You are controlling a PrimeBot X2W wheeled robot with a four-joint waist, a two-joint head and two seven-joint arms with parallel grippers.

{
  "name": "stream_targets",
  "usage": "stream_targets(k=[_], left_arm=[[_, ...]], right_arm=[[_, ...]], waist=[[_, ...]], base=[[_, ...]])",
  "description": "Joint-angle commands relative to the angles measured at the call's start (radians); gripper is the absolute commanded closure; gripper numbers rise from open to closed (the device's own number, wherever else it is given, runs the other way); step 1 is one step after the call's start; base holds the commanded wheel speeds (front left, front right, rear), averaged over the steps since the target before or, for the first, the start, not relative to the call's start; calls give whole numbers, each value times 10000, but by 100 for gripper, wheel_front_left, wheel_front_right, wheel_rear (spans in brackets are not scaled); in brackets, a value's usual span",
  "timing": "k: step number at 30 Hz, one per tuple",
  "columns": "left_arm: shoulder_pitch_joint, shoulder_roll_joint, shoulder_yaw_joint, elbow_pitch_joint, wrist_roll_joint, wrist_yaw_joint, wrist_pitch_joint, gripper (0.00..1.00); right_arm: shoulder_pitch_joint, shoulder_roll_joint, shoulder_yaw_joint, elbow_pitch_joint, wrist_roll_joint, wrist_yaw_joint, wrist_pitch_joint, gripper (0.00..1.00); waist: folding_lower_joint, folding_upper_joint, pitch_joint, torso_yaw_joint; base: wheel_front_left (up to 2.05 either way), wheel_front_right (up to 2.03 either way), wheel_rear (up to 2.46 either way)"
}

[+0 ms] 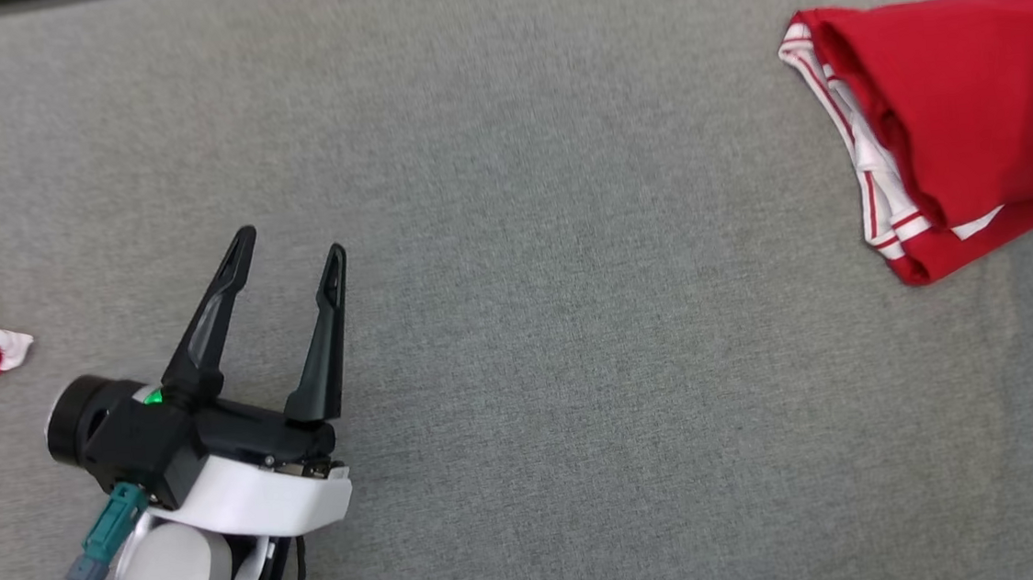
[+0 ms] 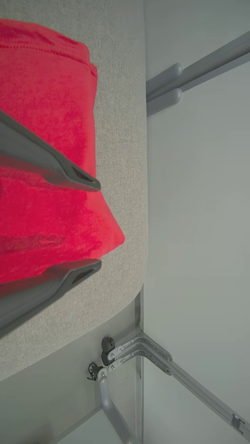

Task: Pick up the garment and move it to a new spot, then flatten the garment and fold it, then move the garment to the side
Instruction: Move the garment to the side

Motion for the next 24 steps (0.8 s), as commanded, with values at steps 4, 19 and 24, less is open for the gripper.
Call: stream_targets(k=[4, 19, 24], left_arm=[[522, -128, 190, 132, -130, 47, -14, 0], [3227, -319, 1345, 195, -546, 606, -12, 0], [3582, -308, 1501, 299, -675, 727, -12, 0]], right_arm=[[356, 131, 233, 24, -284, -1, -385, 0], [3284, 1002, 1548, -2258, 480, -1, -1791, 0], [4404, 1177, 1361, -2747, 602, -1, -2156, 0]], waist=[[0, 0, -1259, 186], [0, 0, -4838, 561], [0, 0, -5222, 767]], base=[[0, 0, 0], [0, 0, 0], [0, 0, 0]])
